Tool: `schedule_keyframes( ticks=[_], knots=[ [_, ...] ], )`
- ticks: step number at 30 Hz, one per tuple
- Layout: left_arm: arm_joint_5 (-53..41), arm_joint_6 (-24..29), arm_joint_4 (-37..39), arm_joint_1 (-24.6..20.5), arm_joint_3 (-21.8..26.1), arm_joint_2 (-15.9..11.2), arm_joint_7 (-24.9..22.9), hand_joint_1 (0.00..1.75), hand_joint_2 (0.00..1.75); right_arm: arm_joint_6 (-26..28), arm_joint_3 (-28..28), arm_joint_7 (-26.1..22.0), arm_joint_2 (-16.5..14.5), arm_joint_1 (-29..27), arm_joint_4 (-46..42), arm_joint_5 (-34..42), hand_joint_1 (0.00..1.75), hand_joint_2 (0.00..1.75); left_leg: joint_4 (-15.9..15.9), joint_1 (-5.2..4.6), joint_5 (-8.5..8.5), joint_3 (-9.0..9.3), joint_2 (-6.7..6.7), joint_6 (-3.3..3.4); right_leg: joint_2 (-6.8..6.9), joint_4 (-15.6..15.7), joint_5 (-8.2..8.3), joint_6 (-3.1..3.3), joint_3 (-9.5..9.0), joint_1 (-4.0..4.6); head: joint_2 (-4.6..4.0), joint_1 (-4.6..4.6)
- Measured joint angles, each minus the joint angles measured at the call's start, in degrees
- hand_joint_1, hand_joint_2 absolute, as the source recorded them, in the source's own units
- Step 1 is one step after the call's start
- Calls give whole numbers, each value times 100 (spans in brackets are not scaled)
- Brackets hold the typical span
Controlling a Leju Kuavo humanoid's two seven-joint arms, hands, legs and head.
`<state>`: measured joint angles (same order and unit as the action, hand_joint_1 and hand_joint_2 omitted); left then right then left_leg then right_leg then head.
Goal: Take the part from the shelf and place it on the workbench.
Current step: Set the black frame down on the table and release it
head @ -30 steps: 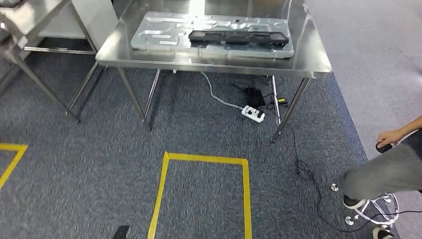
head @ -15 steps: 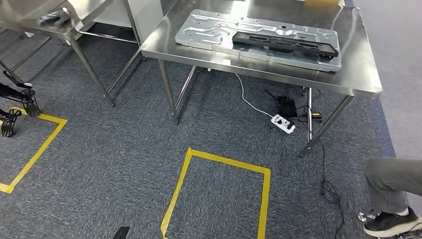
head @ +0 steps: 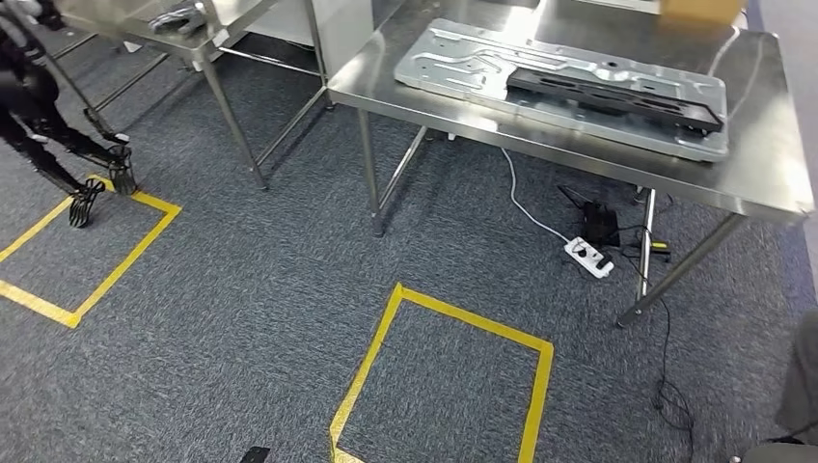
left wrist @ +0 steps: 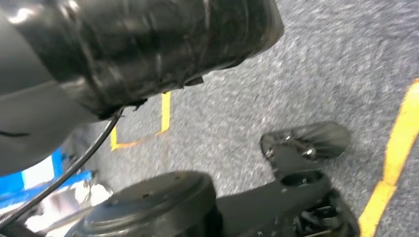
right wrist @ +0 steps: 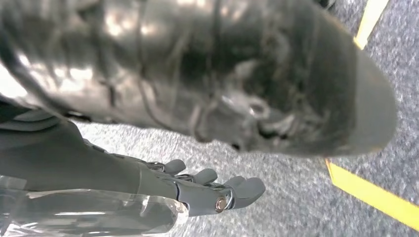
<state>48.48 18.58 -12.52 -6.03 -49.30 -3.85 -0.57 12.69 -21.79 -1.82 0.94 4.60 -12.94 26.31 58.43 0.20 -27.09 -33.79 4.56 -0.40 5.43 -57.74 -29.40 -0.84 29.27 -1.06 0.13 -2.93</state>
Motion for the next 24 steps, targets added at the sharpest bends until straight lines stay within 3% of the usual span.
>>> schedule_keyframes(
  ticks=[3, 4, 5, 7, 8, 9, 10, 11, 13, 15, 16, 17, 18, 19, 21, 22, 24],
  knots=[
    [-81, 20, 0, 0, -64, 7, 21, 0, 0, 80, 0, 58, -3, 12, 1, 38, 0, 0, -2, 9, 12, -19, -101, 63, 60, 13, -9, -35, -25, 3, 0, 13],
    [-124, 33, 0, 7, -129, 19, 34, 0, 0, 123, 0, 89, -7, 22, 2, 62, 0, 0, -16, 16, 24, -18, -194, 125, -20, -80, -100, -69, -7, -8, 0, 30],
    [-162, 46, 0, 9, -195, 31, 46, 0, 0, 160, 0, 115, -10, 29, 3, 83, 0, 0, -30, 20, 33, -18, -292, 186, -135, -285, -248, -99, 66, -17, 0, 49],
    [-192, 61, 0, 5, -299, 50, 60, 0, 0, 189, 0, 133, -17, 24, 9, 104, 0, 0, -66, 27, 59, -11, -492, 286, -435, -1054, -669, -131, 403, -29, 0, 80],
    [-193, 64, 0, -1, -321, 52, 61, 0, 0, 189, 0, 133, -20, 14, 13, 108, 0, 0, -64, 17, 59, -14, -567, 296, -485, -1421, -796, -123, 593, -18, 0, 84],
    [-193, 66, 0, -2, -344, 55, 61, 0, 0, 189, 0, 134, -24, 7, 16, 112, 0, 0, -61, 6, 59, -13, -651, 301, -509, -1635, -813, -112, 720, -8, 0, 83],
    [-193, 67, 0, 1, -366, 58, 61, 0, 0, 189, 1, 134, -28, 3, 19, 116, 0, 0, -54, -5, 58, -8, -742, 302, -527, -1627, -709, -93, 751, 1, 0, 82],
    [-193, 67, 0, 3, -386, 61, 61, 0, 0, 189, 1, 134, -30, 1, 21, 119, 0, 0, -46, -12, 58, -2, -833, 301, -559, -1390, -502, -66, 677, 7, 0, 82],
    [-199, 68, 0, 2, -416, 74, 61, 0, 0, 194, 2, 137, -25, -2, 30, 123, 0, 0, -22, -24, 54, -6, -997, 289, -803, -619, -70, 7, 391, 10, 0, 81],
    [-253, 84, 0, -10, -436, 96, 61, 0, 0, 249, 2, 161, -18, -1, 41, 152, 0, 0, -4, -13, 65, -49, -1137, 245, -1028, -160, 79, 45, 228, 14, 0, 76],
    [-309, 100, 0, -10, -457, 108, 61, 0, 0, 305, 2, 191, -23, 7, 46, 181, 0, 0, -7, -2, 81, -72, -1205, 209, -1047, -108, 64, 54, 215, 21, 0, 74],
    [-367, 119, 0, -6, -487, 117, 62, 0, 0, 369, 3, 220, -40, 18, 46, 214, 0, 0, -22, 10, 100, -89, -1278, 170, -981, -81, 76, 65, 199, 22, 0, 74],
    [-423, 137, 0, 8, -520, 127, 69, 0, 44, 434, 3, 247, -69, 27, 46, 242, 0, 0, -19, 11, 102, -101, -1276, 136, -902, -51, 93, 88, 174, 15, 0, 75],
    [-461, 150, 0, 17, -550, 136, 87, 0, 87, 487, 4, 262, -98, 30, 48, 261, 0, 0, 41, 0, 61, -133, -1178, 104, -827, -16, 112, 118, 144, -1, 0, 58],
    [-518, 160, 0, 8, -603, 155, 178, 0, 175, 576, 6, 265, -158, 16, 50, 282, 0, 0, 489, -5, -197, -353, -806, 49, -648, 35, 136, 176, 102, -13, 0, 6],
    [-548, 158, 0, -5, -636, 168, 245, 0, 175, 613, 7, 256, -183, 7, 51, 297, 0, 0, 850, 7, -375, -534, -645, 18, -562, 40, 135, 194, 98, -4, 0, -21],
    [-611, 145, 0, -22, -711, 190, 373, 0, 175, 680, 7, 227, -243, 0, 52, 345, 0, 0, 1445, 44, -577, -830, -526, -32, -380, 36, 121, 205, 95, 11, 0, -29]
  ],
)
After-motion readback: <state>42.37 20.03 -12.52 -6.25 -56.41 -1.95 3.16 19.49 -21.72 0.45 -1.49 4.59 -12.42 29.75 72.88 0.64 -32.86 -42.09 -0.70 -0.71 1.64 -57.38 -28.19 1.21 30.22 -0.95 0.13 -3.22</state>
